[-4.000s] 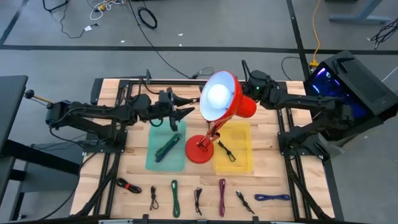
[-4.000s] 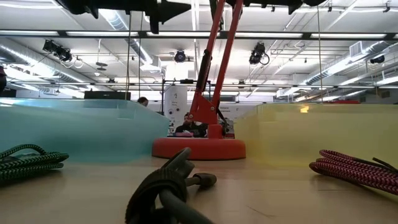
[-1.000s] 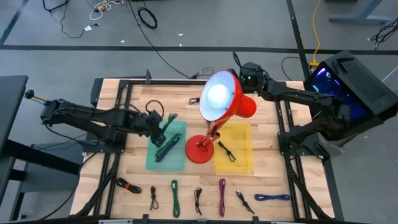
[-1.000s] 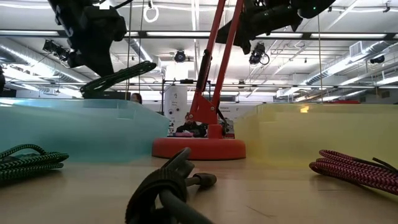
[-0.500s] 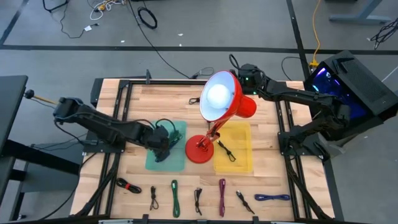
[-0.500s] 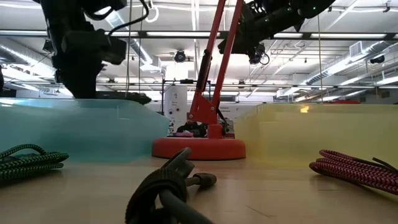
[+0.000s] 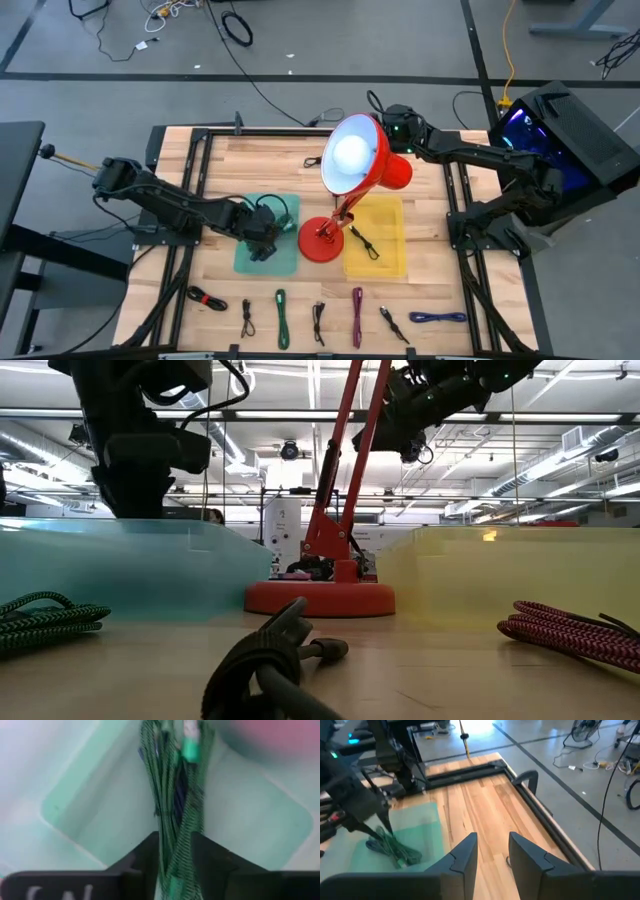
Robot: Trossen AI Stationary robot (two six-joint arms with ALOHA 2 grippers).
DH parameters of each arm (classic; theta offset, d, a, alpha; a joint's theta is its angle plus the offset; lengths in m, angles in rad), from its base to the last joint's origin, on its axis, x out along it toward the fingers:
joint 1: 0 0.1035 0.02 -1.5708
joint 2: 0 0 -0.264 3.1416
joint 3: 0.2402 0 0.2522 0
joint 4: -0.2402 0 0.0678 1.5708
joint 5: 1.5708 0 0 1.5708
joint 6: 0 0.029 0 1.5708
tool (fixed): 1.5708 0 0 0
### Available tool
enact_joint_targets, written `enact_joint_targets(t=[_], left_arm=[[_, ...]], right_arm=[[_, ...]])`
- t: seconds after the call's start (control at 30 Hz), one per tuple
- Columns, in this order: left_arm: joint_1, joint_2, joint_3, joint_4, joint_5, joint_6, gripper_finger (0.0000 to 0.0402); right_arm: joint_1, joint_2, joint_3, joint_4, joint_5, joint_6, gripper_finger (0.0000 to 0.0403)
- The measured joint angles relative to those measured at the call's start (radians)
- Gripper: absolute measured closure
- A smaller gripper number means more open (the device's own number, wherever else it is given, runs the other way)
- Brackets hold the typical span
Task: Pick & Place USB Port
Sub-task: Put the top green patterned charger cable into the blue bin, then put the black charger cable into the yellow bin
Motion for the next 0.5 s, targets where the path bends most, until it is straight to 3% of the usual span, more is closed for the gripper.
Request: enact_joint_targets(t=[0.27, 0.5], left_arm=[[0.0, -0.053, 0.0, 0.089, -0.11, 0.131, 0.0212], [0.0, -0.174, 0.0, 0.187, -0.242, 0.289, 0.0192]], right_arm=[[-0.033, 0.012, -0.017, 0.029, 0.162, -0.037, 0.0285], [-0.164, 0.169, -0.005, 0.05, 0.108, -0.016, 0.0284]])
